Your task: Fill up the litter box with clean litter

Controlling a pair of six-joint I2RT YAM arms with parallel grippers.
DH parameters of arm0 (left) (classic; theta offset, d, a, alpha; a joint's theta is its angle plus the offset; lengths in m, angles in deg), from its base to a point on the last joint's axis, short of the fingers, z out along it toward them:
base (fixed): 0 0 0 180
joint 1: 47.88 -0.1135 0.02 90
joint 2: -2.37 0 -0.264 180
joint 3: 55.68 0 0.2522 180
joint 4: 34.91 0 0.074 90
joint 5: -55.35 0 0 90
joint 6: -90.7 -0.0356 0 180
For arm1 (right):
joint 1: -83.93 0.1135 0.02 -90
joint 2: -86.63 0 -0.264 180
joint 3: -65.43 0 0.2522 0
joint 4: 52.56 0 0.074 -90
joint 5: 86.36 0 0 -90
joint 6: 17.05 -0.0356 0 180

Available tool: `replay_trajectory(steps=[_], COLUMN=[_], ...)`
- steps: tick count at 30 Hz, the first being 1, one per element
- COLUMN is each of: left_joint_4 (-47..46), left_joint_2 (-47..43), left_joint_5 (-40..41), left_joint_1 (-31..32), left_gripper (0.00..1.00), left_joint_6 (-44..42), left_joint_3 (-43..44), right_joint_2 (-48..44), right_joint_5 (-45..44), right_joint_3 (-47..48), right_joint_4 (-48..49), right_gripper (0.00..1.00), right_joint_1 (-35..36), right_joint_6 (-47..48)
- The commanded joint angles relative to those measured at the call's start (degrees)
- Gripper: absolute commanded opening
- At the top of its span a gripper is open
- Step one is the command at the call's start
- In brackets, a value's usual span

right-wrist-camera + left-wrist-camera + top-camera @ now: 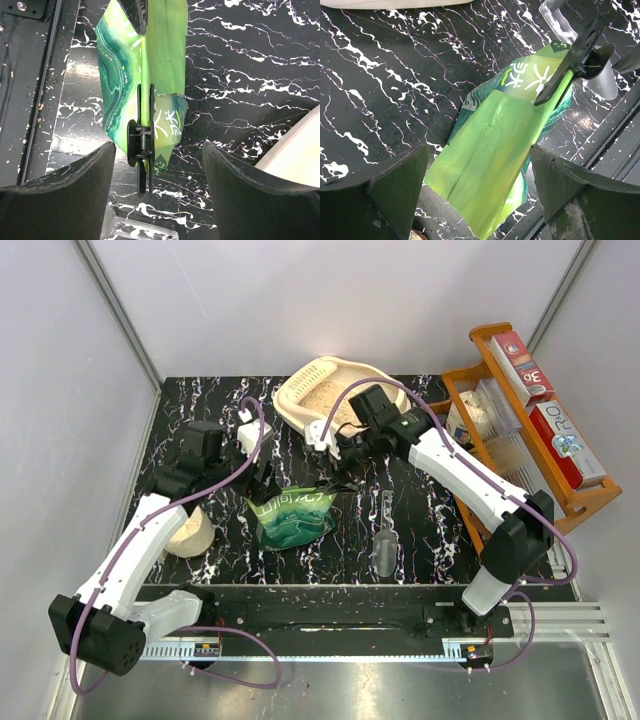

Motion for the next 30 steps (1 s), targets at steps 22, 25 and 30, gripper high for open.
replay_trajectory(steps=[22, 25, 30], left_joint_4=[-4.9, -5.0, -5.1], left_joint_2=[-2.1, -2.1, -2.2], left_joint_5=[-1.8, -1.9, -2.1], left_joint_1=[-1.9, -2.0, -2.0], left_gripper=[0.86, 0.86, 0.86], left_joint_6=[3.7, 3.7, 3.6], left_joint_3=[-1.4, -1.4, -1.6], right_joint_2=[-4.4, -4.2, -3.8], right_joint_5=[-4.3, -3.9, -3.9], right_joint_3=[-5.4, -5.3, -4.4], right_joint_4=[8.9, 8.5, 7.6], right_gripper=[0.31, 0.24, 0.0], right_joint_1=[3.0, 3.0, 3.0], right_joint_6=[-4.5, -4.5, -3.7])
